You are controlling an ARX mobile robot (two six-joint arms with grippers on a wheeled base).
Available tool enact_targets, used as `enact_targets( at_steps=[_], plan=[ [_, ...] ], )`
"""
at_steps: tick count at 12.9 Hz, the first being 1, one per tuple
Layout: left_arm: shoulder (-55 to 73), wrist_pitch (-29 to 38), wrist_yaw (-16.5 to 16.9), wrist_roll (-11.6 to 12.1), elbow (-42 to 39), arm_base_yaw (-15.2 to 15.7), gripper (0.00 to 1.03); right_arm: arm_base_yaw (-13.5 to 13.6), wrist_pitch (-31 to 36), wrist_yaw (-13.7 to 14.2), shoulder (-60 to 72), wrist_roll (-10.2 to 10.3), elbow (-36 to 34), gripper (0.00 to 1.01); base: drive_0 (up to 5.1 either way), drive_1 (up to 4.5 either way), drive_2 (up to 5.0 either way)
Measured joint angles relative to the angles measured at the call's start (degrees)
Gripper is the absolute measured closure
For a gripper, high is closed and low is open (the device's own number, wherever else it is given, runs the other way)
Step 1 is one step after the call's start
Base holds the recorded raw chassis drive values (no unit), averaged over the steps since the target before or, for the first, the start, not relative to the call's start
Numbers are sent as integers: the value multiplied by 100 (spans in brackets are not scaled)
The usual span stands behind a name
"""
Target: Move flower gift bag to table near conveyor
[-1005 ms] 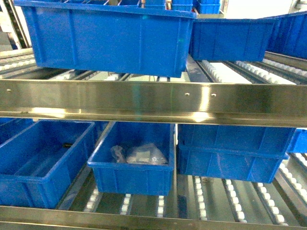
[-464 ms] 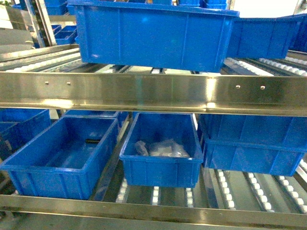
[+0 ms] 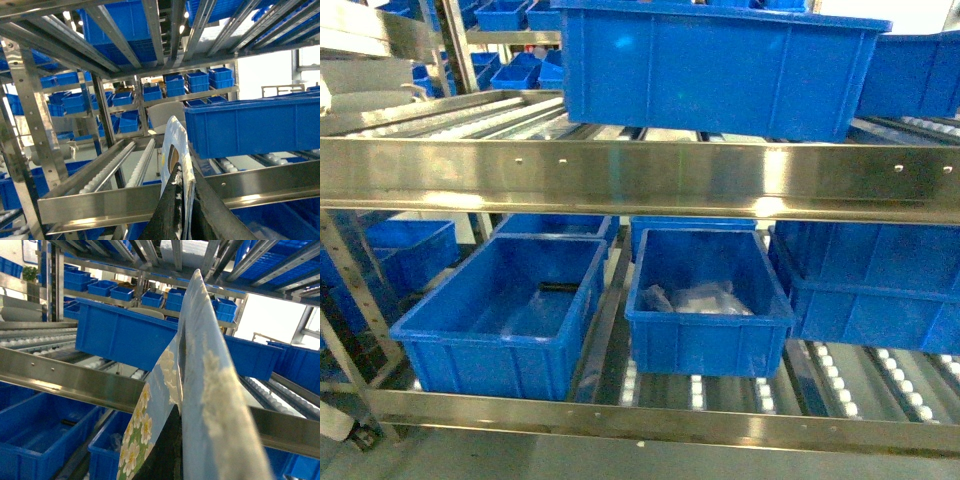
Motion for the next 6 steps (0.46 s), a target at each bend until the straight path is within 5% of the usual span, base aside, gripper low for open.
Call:
enact_targets(
  at_steps=[6],
  plan=[
    [0,-2,-2,0,0,0,101,0,-2,-2,-4,0,0,99,-476,91,370]
  ],
)
